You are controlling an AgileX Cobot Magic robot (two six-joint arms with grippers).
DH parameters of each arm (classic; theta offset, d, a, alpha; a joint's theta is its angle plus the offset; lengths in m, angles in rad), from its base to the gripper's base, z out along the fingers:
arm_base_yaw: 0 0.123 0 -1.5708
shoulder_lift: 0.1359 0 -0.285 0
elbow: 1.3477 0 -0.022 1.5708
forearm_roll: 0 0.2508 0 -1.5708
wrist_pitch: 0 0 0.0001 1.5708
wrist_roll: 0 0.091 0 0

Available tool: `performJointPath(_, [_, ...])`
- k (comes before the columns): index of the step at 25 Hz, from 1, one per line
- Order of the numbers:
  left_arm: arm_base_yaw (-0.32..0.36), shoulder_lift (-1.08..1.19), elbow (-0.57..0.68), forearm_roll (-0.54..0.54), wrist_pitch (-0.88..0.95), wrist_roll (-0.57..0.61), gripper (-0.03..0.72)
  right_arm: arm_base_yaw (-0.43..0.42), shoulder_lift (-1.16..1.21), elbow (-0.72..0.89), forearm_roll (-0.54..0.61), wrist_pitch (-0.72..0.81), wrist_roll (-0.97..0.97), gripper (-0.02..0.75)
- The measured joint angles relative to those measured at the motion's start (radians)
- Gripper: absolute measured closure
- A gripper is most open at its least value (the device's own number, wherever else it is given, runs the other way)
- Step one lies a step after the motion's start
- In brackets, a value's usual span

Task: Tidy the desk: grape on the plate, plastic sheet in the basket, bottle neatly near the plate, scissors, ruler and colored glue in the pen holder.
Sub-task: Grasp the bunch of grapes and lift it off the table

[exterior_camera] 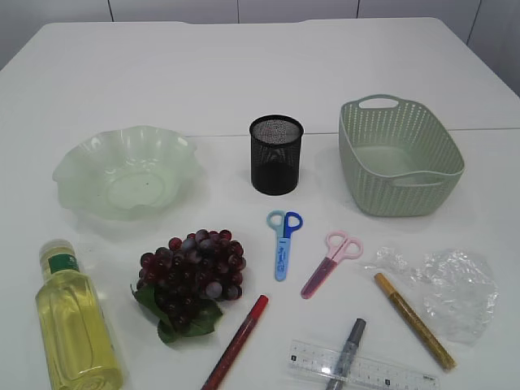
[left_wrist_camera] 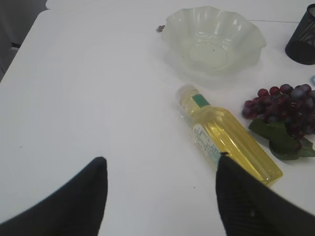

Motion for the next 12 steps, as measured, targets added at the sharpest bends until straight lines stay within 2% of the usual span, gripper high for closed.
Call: performJointPath(12, [0.0,0.0,0.0,0.0,0.0,0.0,0.183,0.0,0.0,0.0,0.0,0.0,0.0,0.161])
